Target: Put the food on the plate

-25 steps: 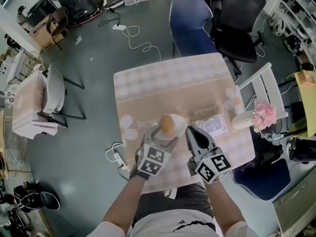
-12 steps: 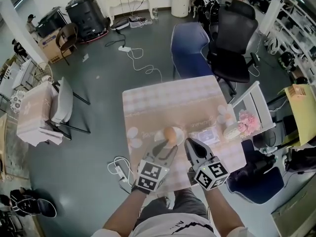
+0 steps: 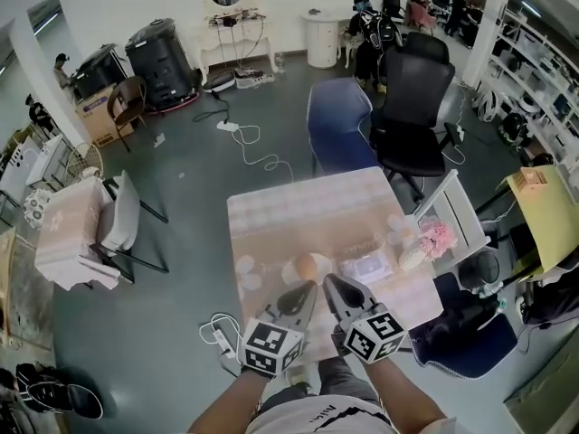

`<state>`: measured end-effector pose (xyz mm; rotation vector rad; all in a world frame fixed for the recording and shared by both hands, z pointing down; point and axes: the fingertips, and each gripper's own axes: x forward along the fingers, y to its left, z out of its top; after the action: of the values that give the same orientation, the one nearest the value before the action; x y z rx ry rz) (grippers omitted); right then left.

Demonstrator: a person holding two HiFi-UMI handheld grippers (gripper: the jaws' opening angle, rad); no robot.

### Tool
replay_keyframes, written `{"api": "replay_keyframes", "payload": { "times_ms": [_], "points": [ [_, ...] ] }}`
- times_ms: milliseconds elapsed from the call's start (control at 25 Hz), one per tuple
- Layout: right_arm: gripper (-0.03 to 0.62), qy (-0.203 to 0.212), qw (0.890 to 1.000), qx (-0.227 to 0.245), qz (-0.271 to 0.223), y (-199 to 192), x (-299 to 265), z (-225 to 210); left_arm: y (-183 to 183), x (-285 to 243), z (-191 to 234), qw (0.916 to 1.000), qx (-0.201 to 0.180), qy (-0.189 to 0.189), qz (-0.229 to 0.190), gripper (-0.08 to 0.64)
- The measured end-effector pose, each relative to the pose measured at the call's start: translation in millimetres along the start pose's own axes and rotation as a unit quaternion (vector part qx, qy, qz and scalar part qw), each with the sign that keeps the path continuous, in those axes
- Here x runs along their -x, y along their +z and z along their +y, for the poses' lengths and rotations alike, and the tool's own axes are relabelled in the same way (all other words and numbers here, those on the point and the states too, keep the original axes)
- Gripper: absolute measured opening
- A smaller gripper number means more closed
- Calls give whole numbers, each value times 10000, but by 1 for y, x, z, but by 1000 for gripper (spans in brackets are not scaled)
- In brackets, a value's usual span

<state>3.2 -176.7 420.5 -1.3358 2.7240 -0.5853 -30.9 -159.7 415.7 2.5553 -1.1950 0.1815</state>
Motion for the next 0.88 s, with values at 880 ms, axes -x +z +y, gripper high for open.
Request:
{"api": "replay_keyframes", "payload": {
  "times_ms": [880],
  "points": [
    [15, 105, 9987, 450, -199, 38, 4, 26, 41, 29, -4, 9976, 238, 128, -645, 5]
  ]
}}
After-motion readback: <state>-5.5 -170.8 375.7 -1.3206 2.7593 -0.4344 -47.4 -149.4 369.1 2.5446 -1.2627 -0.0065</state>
